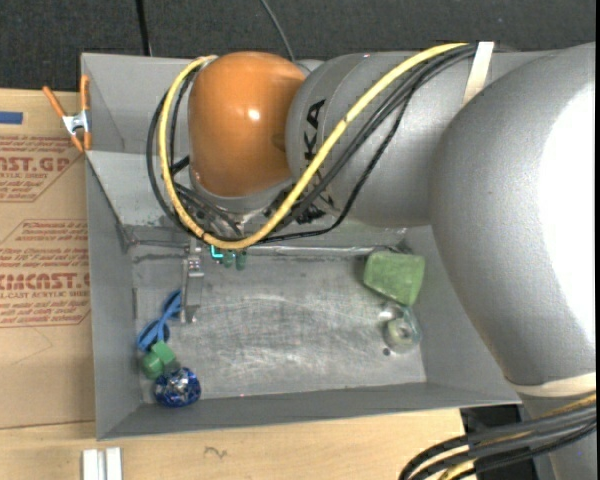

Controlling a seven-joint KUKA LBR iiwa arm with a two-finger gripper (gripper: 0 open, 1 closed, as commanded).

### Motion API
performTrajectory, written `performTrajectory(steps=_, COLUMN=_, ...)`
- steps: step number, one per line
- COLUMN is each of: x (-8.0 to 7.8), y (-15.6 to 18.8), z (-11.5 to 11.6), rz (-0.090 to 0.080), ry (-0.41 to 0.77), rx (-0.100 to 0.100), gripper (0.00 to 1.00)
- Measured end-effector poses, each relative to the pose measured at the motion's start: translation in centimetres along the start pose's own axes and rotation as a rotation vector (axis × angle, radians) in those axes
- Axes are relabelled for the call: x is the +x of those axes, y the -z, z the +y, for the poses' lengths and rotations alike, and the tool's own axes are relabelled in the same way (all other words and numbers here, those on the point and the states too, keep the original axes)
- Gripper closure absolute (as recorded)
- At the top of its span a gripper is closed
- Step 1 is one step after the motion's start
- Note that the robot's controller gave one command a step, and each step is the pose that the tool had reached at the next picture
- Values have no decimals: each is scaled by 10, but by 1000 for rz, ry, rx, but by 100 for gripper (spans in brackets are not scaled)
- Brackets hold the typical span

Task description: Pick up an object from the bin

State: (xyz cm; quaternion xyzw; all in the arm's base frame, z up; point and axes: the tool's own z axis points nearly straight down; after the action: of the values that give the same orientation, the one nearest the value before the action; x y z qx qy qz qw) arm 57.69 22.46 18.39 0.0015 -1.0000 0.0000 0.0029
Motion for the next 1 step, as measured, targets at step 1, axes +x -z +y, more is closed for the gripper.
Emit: performTrajectory(steps=1, x=5, y=-113, z=-9, rz=-3, ry=110, rx=1, gripper=0)
